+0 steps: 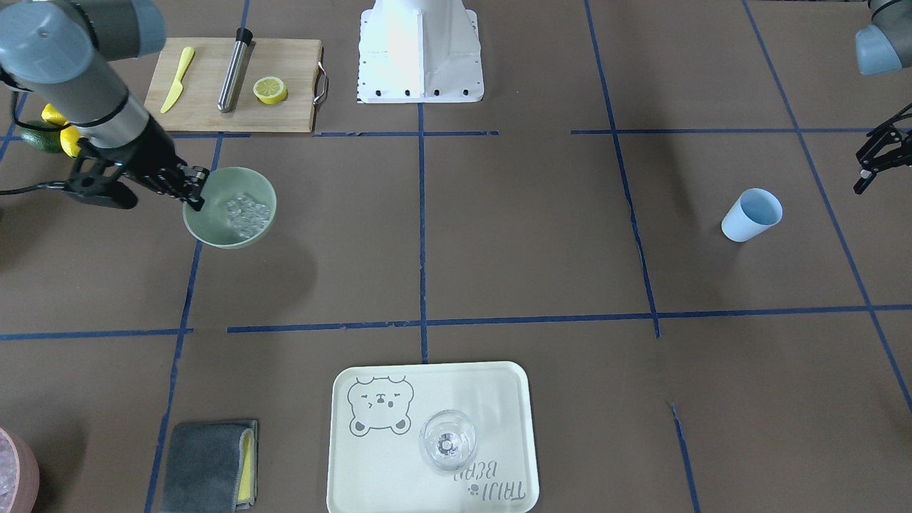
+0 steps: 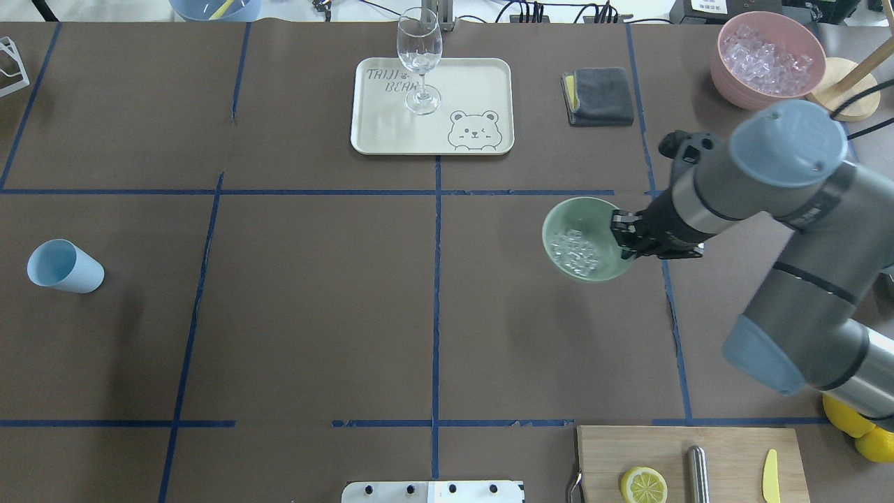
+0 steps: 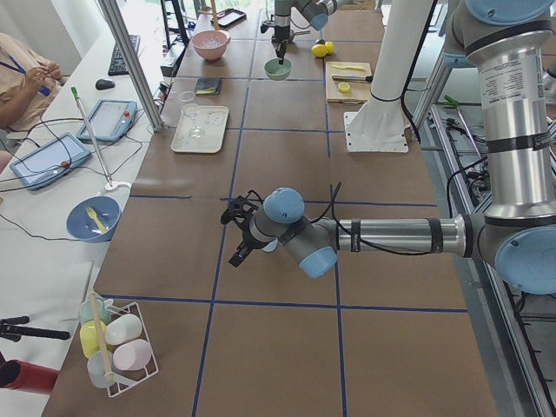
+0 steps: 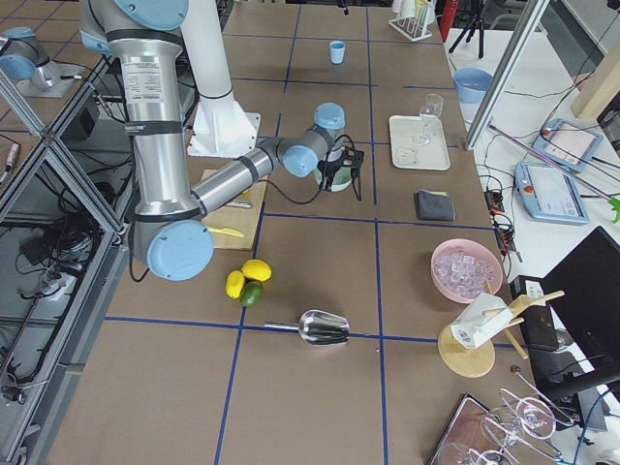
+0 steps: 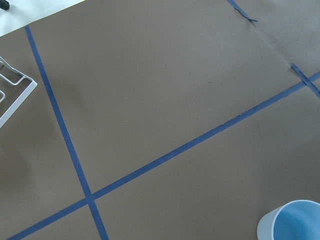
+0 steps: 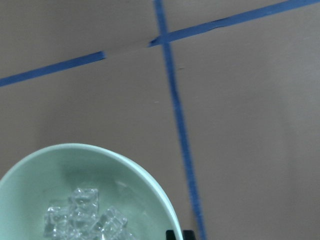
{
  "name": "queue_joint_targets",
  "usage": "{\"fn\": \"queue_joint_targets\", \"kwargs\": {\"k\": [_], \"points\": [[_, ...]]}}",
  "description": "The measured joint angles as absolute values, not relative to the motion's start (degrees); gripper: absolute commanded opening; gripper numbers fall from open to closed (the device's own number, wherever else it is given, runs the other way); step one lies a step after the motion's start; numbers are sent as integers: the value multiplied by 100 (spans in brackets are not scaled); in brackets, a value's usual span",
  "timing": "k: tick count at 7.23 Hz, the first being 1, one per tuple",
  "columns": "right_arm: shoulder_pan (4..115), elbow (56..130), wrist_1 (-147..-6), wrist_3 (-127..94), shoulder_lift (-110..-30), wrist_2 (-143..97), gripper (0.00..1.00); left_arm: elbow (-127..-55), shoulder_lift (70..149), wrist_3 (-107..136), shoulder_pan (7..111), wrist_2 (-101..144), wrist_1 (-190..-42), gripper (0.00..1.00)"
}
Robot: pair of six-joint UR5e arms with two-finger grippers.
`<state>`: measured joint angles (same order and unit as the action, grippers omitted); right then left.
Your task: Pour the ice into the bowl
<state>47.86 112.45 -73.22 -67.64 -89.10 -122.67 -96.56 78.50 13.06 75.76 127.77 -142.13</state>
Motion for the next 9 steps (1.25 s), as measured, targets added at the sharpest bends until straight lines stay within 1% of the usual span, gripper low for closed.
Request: {"fn": "queue_joint_targets", "kwargs": {"k": [1,3,6,8,9], "points": [[5023,11131,-6948,-6276,-9393,-12342,0,-9663,7856,1318,7576,12773,-14207,100],[5302,10873,-6612,-5770,-9813,-12417,0,-9700,7860,1326,7576,12776,-14209,100],[5367,10308,-6065,-5627,-9872,-12522,0,-9750,7862,1327,7576,12792,-14225,100],[5370,10096,-5852,-5576,-9869,-12584,0,-9824,7859,1327,7582,12791,-14229,100],[5373,10029,-5827,-5554,-9865,-12593,99,-9842,7858,1327,7583,12792,-14231,100]]}}
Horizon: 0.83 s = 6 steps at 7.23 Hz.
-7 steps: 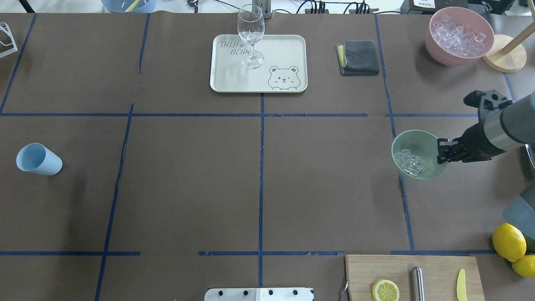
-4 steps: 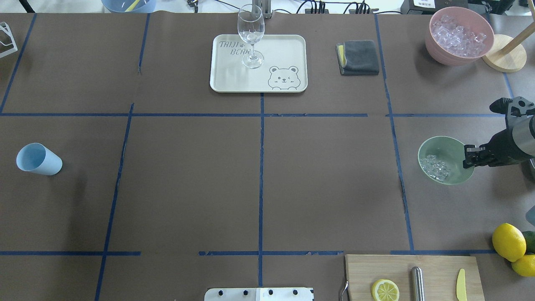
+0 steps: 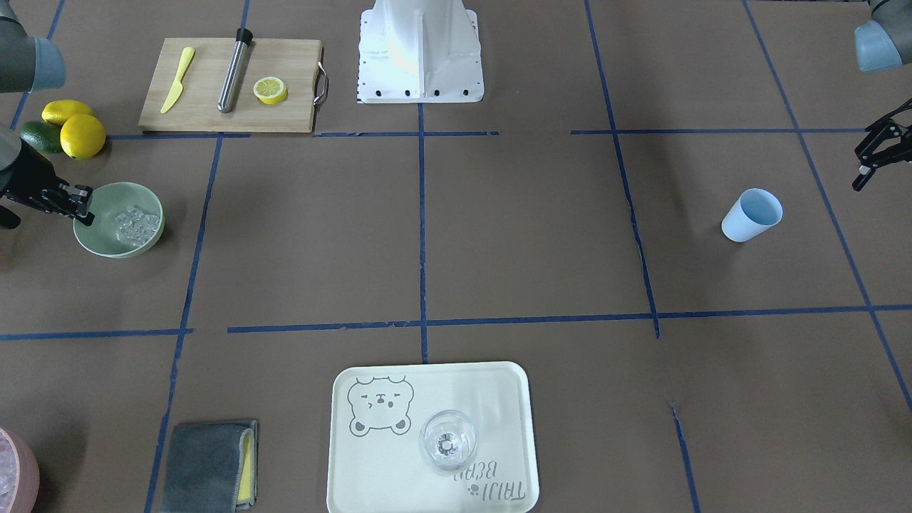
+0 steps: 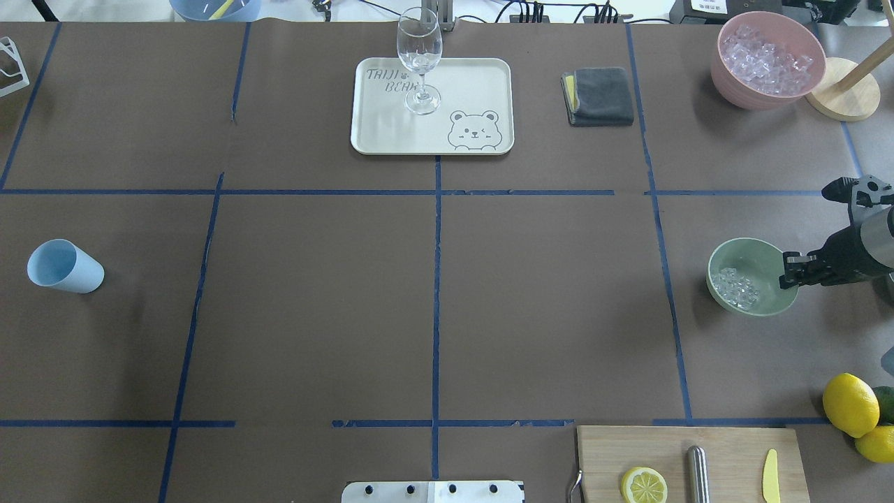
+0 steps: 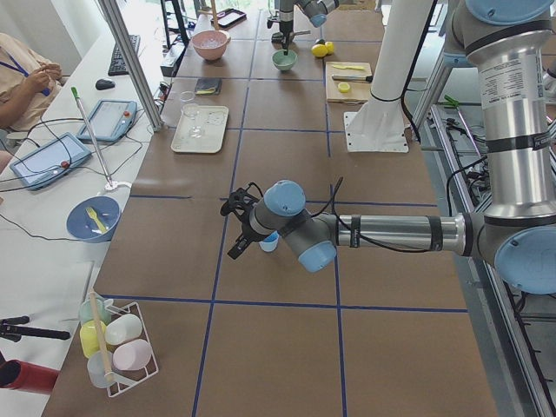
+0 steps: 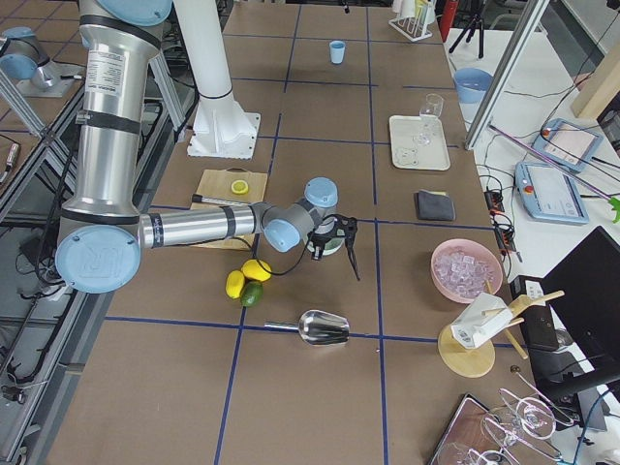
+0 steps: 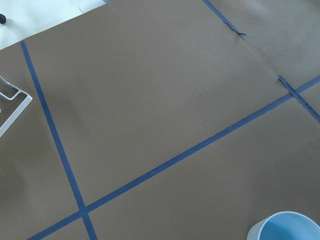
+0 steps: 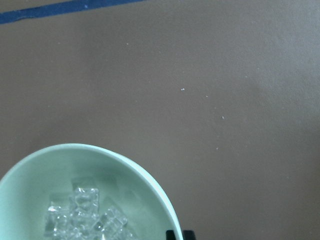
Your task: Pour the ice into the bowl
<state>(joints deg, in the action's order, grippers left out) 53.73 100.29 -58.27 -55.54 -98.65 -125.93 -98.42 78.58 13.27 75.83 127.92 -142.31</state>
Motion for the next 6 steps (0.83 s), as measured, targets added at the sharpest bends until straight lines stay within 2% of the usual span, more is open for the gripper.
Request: {"fn": "queue_joint_targets", "kwargs": {"k": [3,6], "points": [[5572,9928,-5813,-5365,-9846,-12721,100,-9861,7857,1327,7598,12792,-14238,100],[6600,9946,-5930,-4868,-9849,-13427,100,-9844,7859,1327,7603,12840,-14078,100]]}}
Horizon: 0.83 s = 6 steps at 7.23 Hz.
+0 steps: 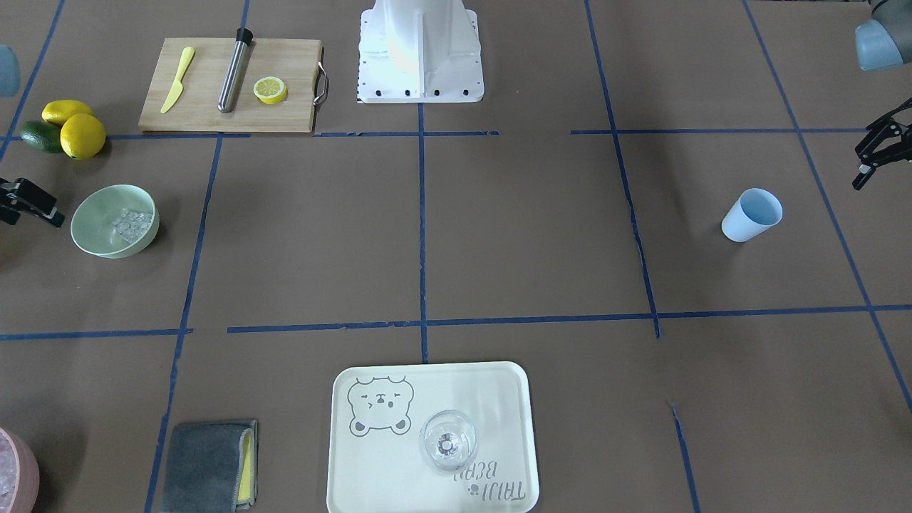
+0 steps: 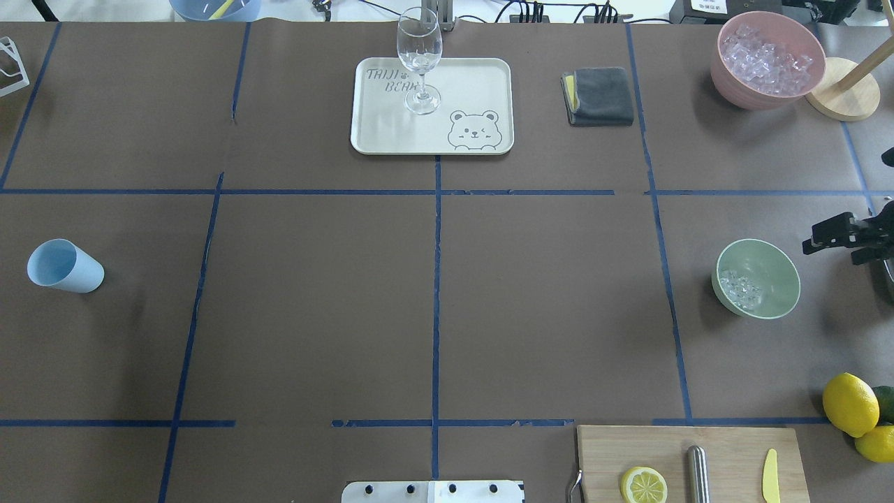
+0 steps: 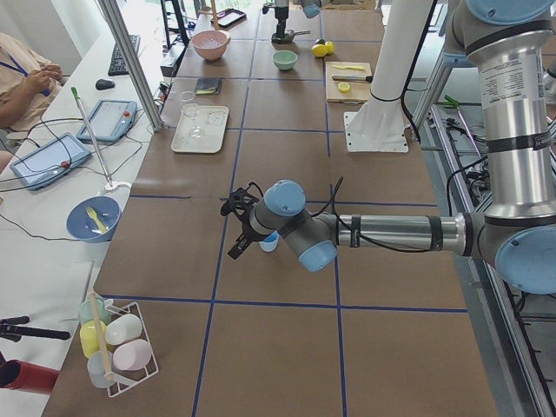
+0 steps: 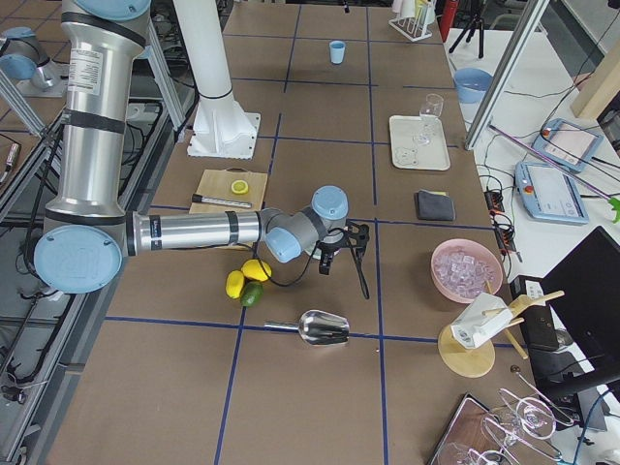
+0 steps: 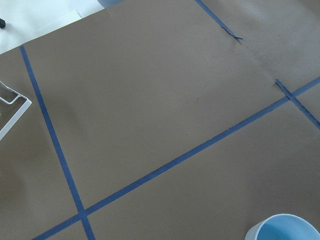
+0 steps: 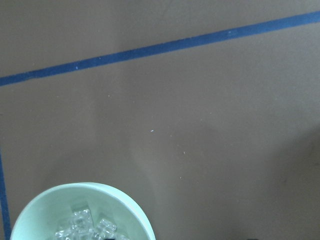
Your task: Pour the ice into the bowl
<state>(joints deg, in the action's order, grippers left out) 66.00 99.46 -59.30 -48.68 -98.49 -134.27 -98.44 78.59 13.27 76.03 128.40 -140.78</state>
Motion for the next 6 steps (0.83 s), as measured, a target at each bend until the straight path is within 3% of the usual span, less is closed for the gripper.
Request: {"fn": "queue_joint_targets", "kwargs": {"k": [3,6], "points": [[7580,9993,-6643,-3239,-9859,-13651,100,-9843,7968,1243,7990,13254,-12808,100],[8500,10005,-8599,-190,-9686,-13590,100,-9826,8054,116,8470,13587,-11078,100]]}}
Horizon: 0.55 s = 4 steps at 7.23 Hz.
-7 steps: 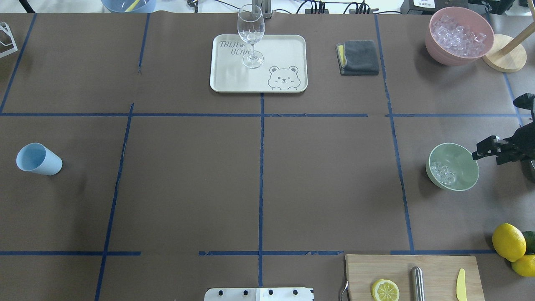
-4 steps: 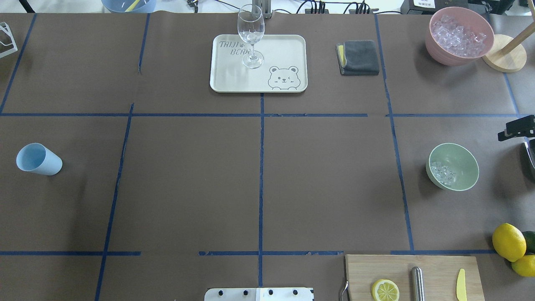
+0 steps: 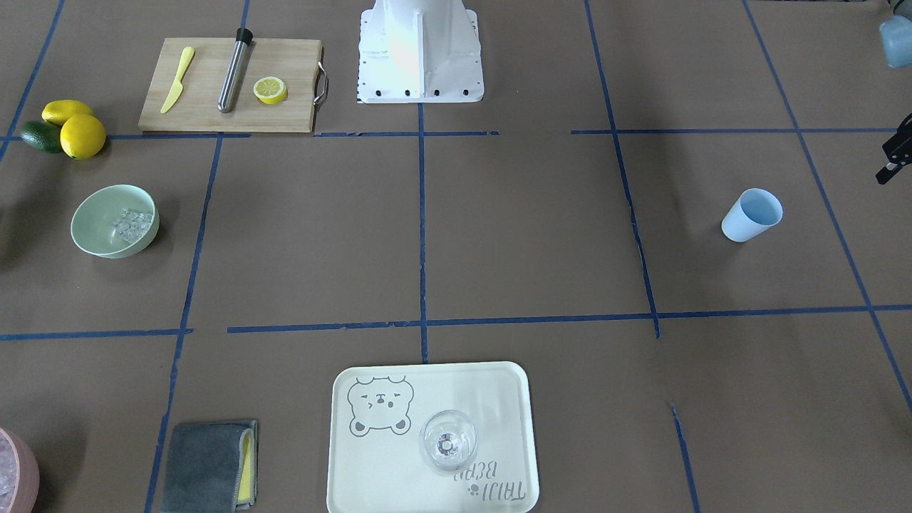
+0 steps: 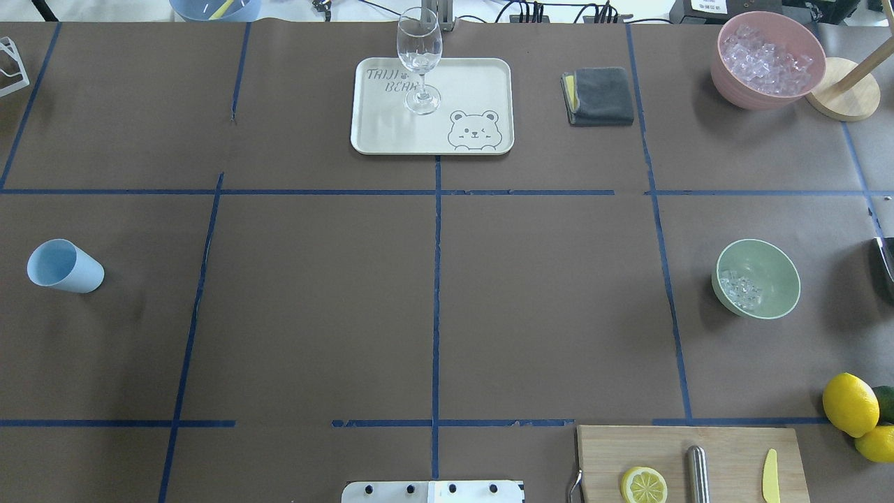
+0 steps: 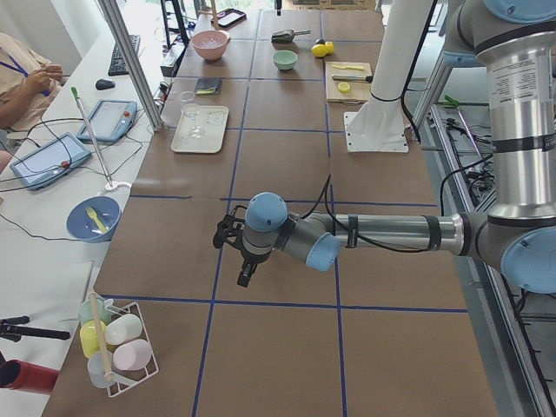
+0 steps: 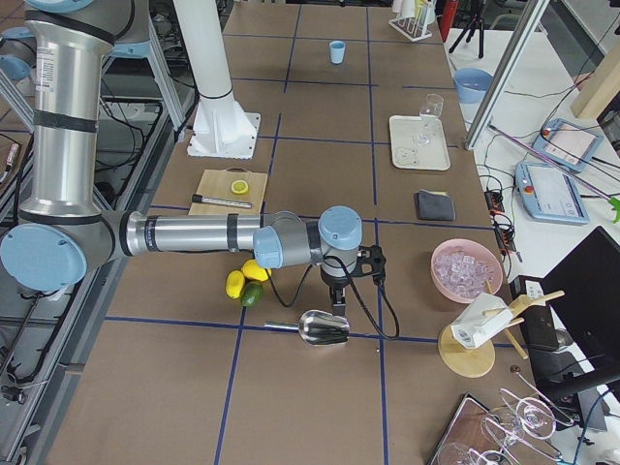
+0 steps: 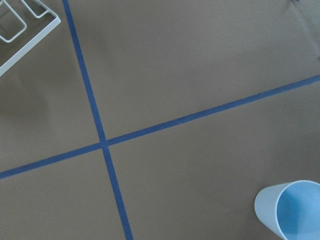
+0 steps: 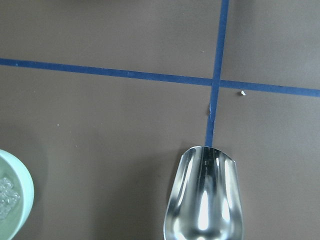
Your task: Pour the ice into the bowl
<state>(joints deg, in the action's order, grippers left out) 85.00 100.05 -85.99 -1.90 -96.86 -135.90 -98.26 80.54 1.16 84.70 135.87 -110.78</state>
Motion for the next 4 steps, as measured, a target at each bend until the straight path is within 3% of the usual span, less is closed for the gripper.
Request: {"fn": "queue_joint_targets", "kwargs": {"k": [2,4], "points": [[8692,10010,-9129,480,-9520,-13581,100,-9932,8378,-851,8929,13584,-9645,100],[8671,10010,-9191,536,-9478,-13599,100,-9952,8466,-1079,9050,13558,-9261,100]]}}
